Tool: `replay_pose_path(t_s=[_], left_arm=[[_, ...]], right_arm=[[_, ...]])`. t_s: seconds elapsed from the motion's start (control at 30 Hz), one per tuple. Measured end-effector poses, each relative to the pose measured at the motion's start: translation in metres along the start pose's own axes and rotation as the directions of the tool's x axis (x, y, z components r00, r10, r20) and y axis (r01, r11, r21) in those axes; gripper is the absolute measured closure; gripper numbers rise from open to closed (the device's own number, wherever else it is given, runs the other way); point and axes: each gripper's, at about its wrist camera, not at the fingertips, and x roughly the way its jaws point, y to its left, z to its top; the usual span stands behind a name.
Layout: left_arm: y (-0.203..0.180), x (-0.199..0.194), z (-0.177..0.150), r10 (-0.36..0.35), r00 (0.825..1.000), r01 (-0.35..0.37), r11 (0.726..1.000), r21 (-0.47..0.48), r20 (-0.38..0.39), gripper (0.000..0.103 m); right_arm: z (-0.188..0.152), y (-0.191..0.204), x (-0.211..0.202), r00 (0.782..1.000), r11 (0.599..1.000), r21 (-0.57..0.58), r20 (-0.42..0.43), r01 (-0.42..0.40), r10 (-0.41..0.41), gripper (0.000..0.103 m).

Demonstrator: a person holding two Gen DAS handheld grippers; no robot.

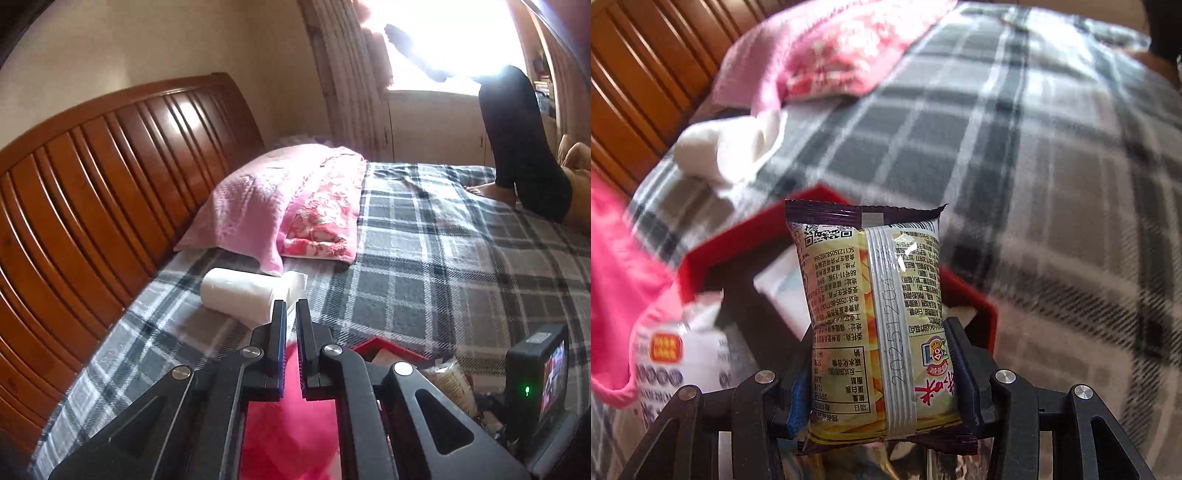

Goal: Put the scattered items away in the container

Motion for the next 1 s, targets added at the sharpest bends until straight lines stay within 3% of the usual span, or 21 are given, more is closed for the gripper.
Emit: replay_pose_path(t_s=[0.2,0.23,0.27,0.33,0.43,0.5,0.63,0.77,0.9,1.0], left_arm=[[-0.029,-0.004,0.004,0.019,1.000,-0.020,0.996,0.088,0.008,0.092],[-0.033,-0.006,0.004,0.024,1.000,-0.025,0.994,0.107,0.014,0.074],[-0.036,-0.009,0.004,0.033,0.999,-0.036,0.992,0.122,0.024,0.038],[-0.037,-0.020,0.003,0.066,0.995,-0.074,0.990,0.121,0.069,0.000],[-0.028,-0.039,-0.003,0.099,0.986,-0.113,0.988,0.101,0.132,0.000],[-0.015,-0.050,-0.008,0.119,0.982,-0.130,0.989,0.067,0.146,0.000],[0.015,-0.067,-0.022,0.161,0.976,-0.163,0.987,0.004,0.145,0.000],[0.041,-0.085,-0.046,0.260,0.951,-0.259,0.965,-0.028,0.165,0.000],[0.079,-0.095,-0.077,0.307,0.945,-0.295,0.950,-0.105,0.114,0.000],[0.109,-0.100,-0.107,0.331,0.941,-0.314,0.931,-0.185,0.072,0.000]], right_arm=[[-0.003,-0.004,-0.001,0.999,0.999,-0.018,0.009,-0.034,0.034,0.046],[-0.004,-0.005,0.000,0.999,0.999,-0.022,0.003,-0.037,0.037,0.046],[-0.005,-0.005,0.001,0.999,0.999,-0.026,-0.003,-0.040,0.040,0.045],[-0.005,-0.005,0.003,0.999,0.998,-0.029,-0.009,-0.050,0.050,0.041],[-0.002,-0.005,0.001,0.996,0.996,-0.024,0.005,-0.085,0.085,0.018],[-0.001,-0.005,-0.004,0.994,0.995,-0.022,0.031,-0.100,0.101,0.010],[-0.002,-0.004,-0.012,0.994,0.997,-0.032,0.086,-0.064,0.066,0.004],[-0.001,-0.006,-0.022,0.987,0.999,-0.019,0.155,-0.039,0.042,0.004],[-0.001,0.001,-0.045,0.963,0.998,-0.025,0.260,-0.066,0.070,0.004],[-0.009,0.027,-0.067,0.937,0.995,-0.095,0.348,0.022,0.013,0.003]])
